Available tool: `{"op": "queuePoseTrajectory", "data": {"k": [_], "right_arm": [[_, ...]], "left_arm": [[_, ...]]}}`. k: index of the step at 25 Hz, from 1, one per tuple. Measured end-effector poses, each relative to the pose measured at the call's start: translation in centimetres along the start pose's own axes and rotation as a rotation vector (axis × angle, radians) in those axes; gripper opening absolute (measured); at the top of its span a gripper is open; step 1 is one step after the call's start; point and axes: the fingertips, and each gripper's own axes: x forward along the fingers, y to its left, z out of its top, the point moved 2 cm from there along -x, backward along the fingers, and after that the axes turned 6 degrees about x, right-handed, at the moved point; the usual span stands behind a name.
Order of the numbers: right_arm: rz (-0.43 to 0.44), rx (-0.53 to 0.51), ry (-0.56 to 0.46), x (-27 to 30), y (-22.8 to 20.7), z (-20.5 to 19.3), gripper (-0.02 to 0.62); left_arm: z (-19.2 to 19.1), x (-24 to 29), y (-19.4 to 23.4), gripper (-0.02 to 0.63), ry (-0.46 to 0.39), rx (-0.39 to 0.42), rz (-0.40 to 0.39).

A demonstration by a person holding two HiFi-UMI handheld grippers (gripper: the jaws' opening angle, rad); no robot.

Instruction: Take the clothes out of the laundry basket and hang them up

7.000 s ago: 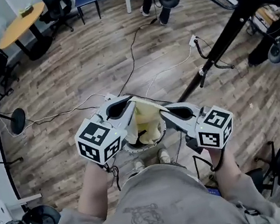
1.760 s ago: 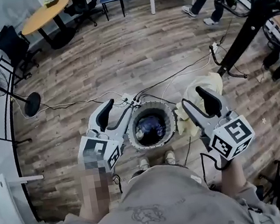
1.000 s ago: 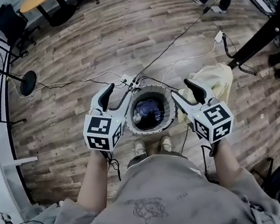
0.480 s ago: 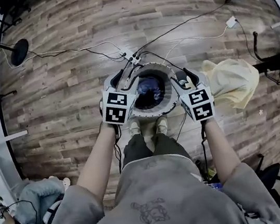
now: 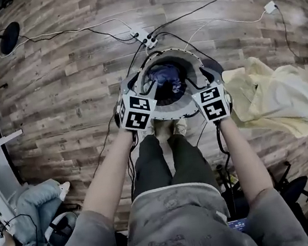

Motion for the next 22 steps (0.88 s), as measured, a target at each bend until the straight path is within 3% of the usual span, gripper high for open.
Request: {"op": "queuePoseTrajectory", "data": {"k": [7,18,22], "right_arm": [[0.029,-0.015,0.121,10.8,0.4,-7.8,0.268],[0.05,0.099,0.203,23.5,0.6,-19.5,0.295],[0.046,0.165,0.184,27.8,0.3,-22.5,0.296]], "left_arm": [[-8.4,9.1,-2.2,0.241,0.142,0.106,-0.043],[-17.5,22.3,-5.3,0.241,0.233,0.025,-0.103],[-20.7,27.0,-5.9,0.241,0.257,0.004,-0.122]]}}
